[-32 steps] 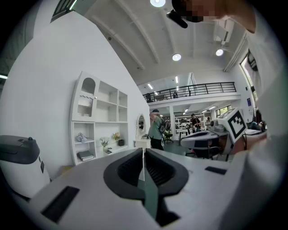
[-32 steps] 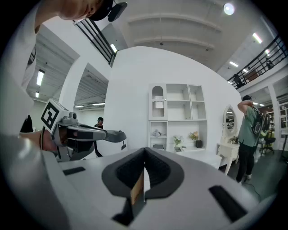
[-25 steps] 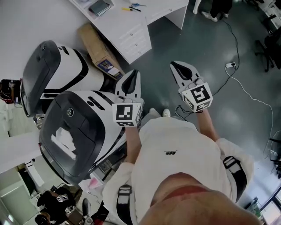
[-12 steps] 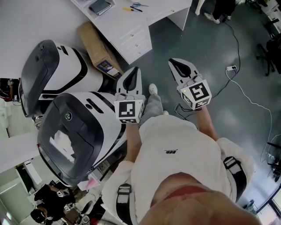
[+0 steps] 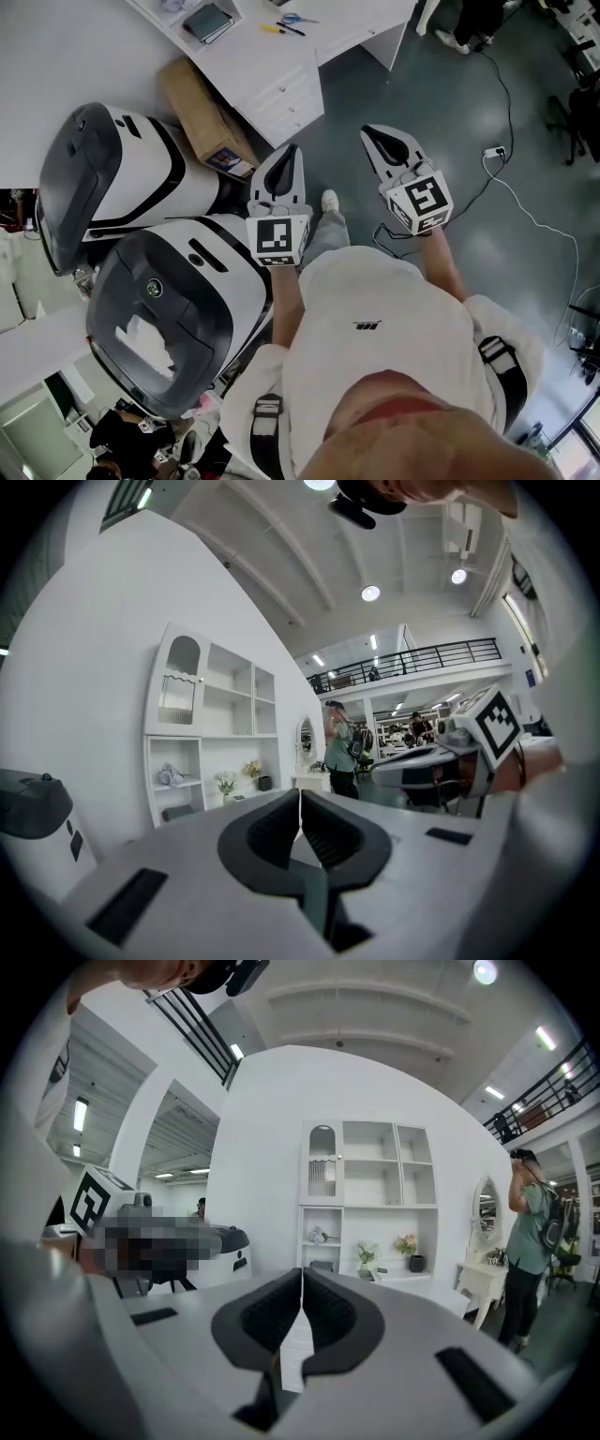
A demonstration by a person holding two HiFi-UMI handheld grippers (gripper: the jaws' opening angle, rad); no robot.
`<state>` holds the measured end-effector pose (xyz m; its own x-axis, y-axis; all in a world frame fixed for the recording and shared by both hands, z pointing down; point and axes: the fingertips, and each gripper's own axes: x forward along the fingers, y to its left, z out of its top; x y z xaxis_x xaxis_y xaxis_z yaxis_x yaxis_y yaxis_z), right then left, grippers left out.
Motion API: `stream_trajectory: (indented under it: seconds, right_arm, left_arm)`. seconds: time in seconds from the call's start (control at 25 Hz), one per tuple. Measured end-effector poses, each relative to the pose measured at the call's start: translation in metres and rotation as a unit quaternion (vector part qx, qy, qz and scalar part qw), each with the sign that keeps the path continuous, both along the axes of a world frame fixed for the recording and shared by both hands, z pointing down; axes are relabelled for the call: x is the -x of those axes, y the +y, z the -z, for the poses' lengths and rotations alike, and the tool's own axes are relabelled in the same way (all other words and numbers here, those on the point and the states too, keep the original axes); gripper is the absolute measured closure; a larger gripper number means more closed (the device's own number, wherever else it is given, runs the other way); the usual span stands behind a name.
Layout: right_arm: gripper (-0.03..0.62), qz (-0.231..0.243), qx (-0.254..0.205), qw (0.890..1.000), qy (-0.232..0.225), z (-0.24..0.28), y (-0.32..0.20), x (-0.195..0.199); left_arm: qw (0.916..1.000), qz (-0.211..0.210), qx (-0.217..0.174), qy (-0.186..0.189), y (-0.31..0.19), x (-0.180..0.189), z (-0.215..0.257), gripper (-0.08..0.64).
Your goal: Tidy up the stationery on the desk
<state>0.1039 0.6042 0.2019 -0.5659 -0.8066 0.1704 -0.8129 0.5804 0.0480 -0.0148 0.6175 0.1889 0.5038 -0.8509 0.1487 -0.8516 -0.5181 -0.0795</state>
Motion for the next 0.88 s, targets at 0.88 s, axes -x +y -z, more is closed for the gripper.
stream_trajectory:
  seconds: [0.88]
  right_arm:
    - [0.595,-0.022,0.038,0.999,0.010,-0.021,-0.194,0.035]
  left_arm:
    - [0.9986,-0.035,0.038,-0.002,-0.202,0.029,-0.023,0.560]
